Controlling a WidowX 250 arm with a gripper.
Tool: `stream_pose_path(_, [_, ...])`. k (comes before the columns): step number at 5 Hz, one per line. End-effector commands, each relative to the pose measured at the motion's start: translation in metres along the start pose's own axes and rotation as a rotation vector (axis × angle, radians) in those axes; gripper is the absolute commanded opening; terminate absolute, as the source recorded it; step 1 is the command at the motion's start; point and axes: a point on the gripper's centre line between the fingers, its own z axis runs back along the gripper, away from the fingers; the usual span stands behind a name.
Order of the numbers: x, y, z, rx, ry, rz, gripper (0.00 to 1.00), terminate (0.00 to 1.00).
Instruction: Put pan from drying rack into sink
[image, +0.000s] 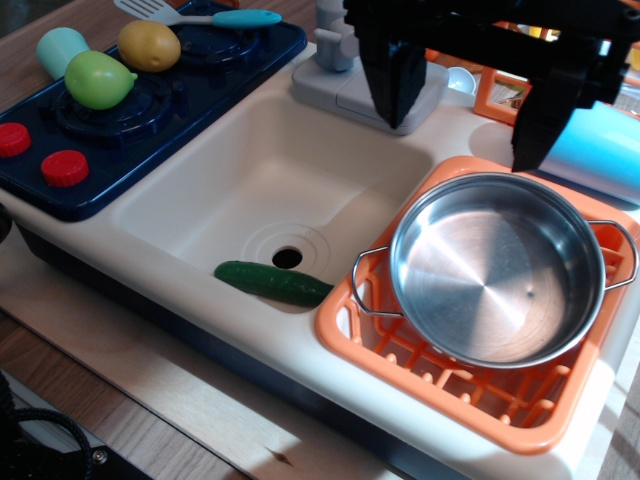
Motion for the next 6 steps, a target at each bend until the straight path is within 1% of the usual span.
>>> stream_pose_path(1, [0.0, 0.0, 0.0, 0.0, 0.0, 0.0, 1.0, 0.0])
stream_pose_path(2, [0.012, -0.008, 0.007, 0.046, 0.034, 0.157, 1.0, 0.0])
stream_pose_path(3, [0.019, -0.016, 0.005, 0.072, -0.007, 0.373, 1.0, 0.0])
stream_pose_path(4, [0.022, -0.024, 0.0, 0.1, -0.081, 0.585, 1.0, 0.0])
stream_pose_path(5, [0.025, -0.022, -0.007, 0.091, -0.097, 0.76, 1.0, 0.0])
stream_pose_path(6, [0.032, -0.009, -0.018, 0.045, -0.102, 0.852, 1.0, 0.0])
